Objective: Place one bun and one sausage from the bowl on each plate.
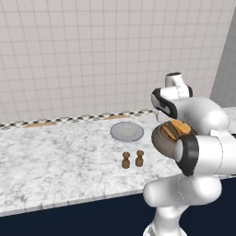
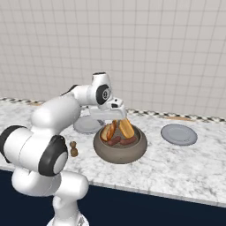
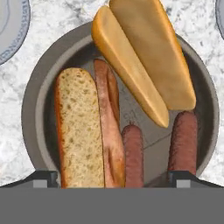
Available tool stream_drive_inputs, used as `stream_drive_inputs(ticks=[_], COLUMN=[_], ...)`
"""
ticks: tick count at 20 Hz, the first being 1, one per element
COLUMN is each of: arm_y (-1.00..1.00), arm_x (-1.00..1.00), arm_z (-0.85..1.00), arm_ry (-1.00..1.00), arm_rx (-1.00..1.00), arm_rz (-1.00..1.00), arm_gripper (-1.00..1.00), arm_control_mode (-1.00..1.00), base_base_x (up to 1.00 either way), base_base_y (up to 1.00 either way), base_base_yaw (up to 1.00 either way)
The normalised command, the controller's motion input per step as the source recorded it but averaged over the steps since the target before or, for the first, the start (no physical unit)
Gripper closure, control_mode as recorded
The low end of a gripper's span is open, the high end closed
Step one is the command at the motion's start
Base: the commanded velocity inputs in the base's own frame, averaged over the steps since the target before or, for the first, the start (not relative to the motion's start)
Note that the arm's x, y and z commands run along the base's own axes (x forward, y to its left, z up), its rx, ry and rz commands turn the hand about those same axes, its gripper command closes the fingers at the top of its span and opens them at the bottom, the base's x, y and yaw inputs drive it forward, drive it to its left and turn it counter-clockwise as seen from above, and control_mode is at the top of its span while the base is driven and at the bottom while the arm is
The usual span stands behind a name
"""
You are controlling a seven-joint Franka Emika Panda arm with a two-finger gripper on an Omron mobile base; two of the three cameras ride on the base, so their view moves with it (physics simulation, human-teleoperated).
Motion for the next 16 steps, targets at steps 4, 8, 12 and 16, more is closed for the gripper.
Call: stream_drive_inputs(ticks=[4, 8, 12, 16], arm_y=[0.00, 0.00, 0.26, 0.04], arm_x=[0.36, -0.06, 0.00, 0.00], arm_z=[-0.47, -0.18, -0.09, -0.22], arm_ry=[0.07, 0.05, 0.00, 0.00], arm_rx=[-0.09, -0.11, -0.09, -0.06], arm_rz=[0.01, 0.00, 0.00, 0.00], arm_gripper=[-1.00, -1.00, -1.00, -1.00], arm_control_mode=[-1.00, -1.00, -1.00, -1.00], base_base_x=[0.00, 0.00, 0.00, 0.00], base_base_y=[0.00, 0.00, 0.00, 0.00], base_base_yaw=[0.00, 0.00, 0.00, 0.00])
